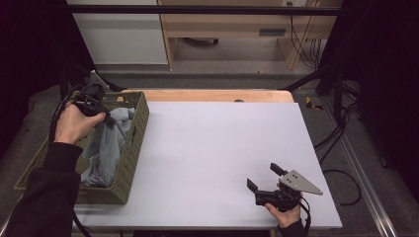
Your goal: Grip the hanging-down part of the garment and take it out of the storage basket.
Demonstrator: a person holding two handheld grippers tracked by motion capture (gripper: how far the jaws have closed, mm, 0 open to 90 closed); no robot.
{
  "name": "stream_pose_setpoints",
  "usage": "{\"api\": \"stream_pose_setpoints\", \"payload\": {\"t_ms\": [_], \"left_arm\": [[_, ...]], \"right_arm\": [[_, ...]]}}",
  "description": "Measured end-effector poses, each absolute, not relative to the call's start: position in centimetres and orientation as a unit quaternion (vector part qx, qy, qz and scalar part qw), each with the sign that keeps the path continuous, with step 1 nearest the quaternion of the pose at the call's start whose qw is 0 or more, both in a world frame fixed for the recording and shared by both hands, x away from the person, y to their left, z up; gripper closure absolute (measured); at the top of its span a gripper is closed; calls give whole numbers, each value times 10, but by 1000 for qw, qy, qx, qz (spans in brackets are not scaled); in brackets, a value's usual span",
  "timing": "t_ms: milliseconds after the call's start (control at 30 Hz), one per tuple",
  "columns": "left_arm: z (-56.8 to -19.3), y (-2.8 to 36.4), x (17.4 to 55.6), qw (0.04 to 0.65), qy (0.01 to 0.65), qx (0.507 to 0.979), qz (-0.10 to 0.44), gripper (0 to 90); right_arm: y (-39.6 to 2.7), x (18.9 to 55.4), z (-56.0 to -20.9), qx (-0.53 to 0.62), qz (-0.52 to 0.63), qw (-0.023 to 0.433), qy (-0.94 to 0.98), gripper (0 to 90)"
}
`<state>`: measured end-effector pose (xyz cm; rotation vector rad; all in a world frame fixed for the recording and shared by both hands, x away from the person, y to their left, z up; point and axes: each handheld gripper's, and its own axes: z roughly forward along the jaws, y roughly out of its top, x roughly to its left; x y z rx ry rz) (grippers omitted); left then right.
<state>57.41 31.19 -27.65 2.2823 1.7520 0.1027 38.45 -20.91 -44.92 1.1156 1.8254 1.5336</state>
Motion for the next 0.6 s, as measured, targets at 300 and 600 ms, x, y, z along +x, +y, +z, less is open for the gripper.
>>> {"api": "stream_pose_setpoints", "payload": {"t_ms": [300, 600], "left_arm": [[-273, 314, 571, 135, 602, 787, 35, 828], [-255, 318, 566, 136, 602, 786, 45, 831]], "right_arm": [[-209, 385, -450, 406, 564, 248, 674, 9], [-204, 387, -451, 405, 559, 244, 681, 9]]}}
